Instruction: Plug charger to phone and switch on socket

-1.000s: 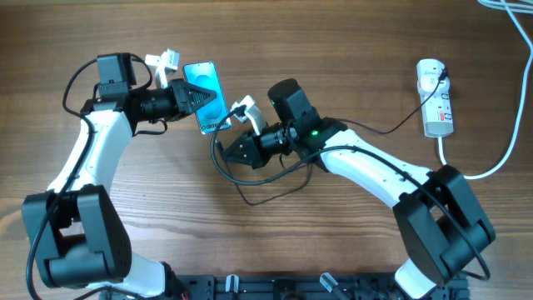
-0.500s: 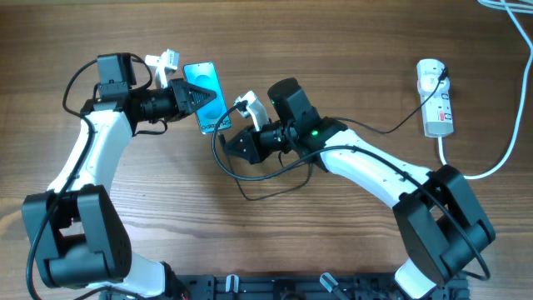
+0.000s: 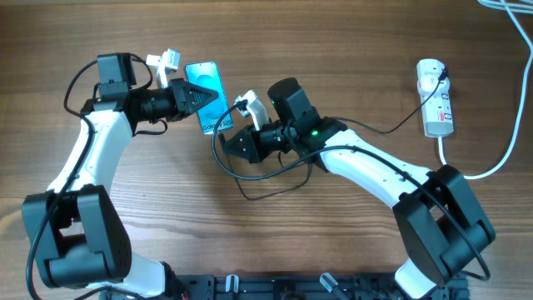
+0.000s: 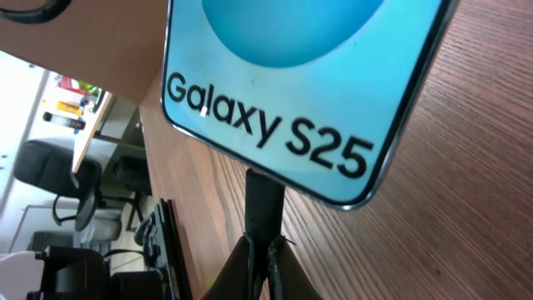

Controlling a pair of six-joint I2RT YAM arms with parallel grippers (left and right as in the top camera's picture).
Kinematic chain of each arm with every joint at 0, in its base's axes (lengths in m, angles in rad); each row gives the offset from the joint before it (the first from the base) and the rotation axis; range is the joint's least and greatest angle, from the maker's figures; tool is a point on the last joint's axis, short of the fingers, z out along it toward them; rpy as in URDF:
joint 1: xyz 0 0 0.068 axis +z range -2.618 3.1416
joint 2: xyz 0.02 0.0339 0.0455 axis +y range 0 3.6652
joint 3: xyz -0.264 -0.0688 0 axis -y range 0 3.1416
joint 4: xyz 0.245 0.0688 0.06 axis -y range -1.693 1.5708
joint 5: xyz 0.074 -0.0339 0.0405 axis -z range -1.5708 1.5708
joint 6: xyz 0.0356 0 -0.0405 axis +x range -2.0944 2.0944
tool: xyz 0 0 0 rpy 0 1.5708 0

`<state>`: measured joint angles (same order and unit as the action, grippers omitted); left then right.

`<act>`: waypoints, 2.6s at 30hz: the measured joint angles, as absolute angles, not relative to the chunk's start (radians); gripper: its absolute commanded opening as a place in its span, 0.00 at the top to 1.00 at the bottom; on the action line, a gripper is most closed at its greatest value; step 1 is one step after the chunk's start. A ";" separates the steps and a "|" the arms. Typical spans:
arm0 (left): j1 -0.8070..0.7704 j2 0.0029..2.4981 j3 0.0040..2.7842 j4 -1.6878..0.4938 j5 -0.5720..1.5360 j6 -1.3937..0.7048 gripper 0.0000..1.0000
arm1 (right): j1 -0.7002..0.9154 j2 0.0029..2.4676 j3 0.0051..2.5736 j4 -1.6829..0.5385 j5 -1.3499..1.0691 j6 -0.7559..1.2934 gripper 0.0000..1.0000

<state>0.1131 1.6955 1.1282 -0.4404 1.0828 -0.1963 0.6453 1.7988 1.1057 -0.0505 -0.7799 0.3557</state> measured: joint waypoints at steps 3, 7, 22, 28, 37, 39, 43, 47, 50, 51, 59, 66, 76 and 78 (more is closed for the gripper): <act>0.113 1.695 1.128 -0.440 1.077 -0.196 0.96 | 0.645 1.799 1.106 -0.045 -0.780 0.363 0.96; 0.113 1.695 1.128 -0.440 1.067 -0.196 0.96 | 0.645 1.799 1.106 -0.046 -0.780 0.363 0.96; 0.113 1.695 1.128 -0.430 1.052 -0.196 0.96 | 0.645 1.799 1.106 -0.086 -0.804 0.363 0.96; 0.113 1.695 1.128 -0.425 1.046 -0.196 0.96 | 0.645 1.799 1.105 -0.095 -0.805 0.358 0.96; 0.113 1.695 1.128 -0.425 1.044 -0.196 0.96 | 0.645 1.799 1.105 -0.044 -0.804 0.358 0.96; 0.113 1.695 1.128 -0.425 1.044 -0.196 0.96 | 0.645 1.799 1.105 -0.044 -0.801 0.358 0.96; 0.113 1.695 1.128 -0.425 1.044 -0.196 0.96 | 0.645 1.799 1.105 -0.044 -0.790 0.358 0.96; 0.113 1.695 1.128 -0.426 1.044 -0.196 0.96 | 0.646 1.799 1.105 -0.044 -0.776 0.358 0.96; 0.113 1.695 1.128 -0.426 1.044 -0.196 0.96 | 0.648 1.799 1.105 -0.043 -0.766 0.359 0.96; 0.113 1.695 1.128 -0.426 1.044 -0.196 0.96 | 0.649 1.799 1.105 -0.043 -0.761 0.359 0.96; 0.113 1.695 1.128 -0.426 1.040 -0.196 0.96 | 0.652 1.799 1.105 -0.043 -0.749 0.363 0.96; 0.113 1.695 1.128 -0.426 1.036 -0.196 0.96 | 0.652 1.799 1.105 -0.039 -0.739 0.367 0.96; 0.115 1.695 1.129 -0.418 1.034 -0.197 0.96 | 0.659 1.799 1.097 0.019 -0.731 0.441 0.96; 0.117 1.695 1.129 -0.418 1.033 -0.197 0.96 | 0.659 1.799 1.092 0.032 -0.731 0.453 0.96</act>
